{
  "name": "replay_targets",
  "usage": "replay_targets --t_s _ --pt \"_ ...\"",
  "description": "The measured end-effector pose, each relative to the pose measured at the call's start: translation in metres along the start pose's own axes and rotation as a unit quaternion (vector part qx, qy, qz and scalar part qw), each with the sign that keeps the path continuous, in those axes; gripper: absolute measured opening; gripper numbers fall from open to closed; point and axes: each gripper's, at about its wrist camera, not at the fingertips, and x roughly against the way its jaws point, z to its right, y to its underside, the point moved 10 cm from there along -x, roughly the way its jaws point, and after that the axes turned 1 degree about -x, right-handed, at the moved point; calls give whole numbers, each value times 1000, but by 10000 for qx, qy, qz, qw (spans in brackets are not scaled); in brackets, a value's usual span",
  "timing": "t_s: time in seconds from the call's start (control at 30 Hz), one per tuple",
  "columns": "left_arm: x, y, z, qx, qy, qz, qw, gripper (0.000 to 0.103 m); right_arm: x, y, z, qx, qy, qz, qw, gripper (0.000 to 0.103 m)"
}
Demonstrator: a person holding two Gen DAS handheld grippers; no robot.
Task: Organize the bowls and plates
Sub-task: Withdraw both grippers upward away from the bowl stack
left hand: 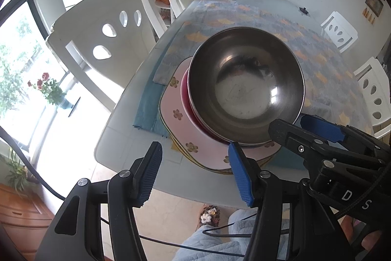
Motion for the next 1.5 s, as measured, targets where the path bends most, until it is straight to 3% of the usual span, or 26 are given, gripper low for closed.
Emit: replay_targets --t_s 0.83,0.97,1.1,1.5 --pt "-2 5 -2 3 18 -54 10000 54 -5 3 -2 -52 2 -91 9999 63" --pt "-2 6 -5 22 -49 -87 9999 61 -5 5 -4 -42 -8 -93 9999 63" --pt "2 4 -8 -61 -340 46 9994 63 -1 7 -7 29 8 -31 10000 63" --pt "7 2 -11 143 -300 141 9993 68 11 6 -12 112 -104 138 9998 63"
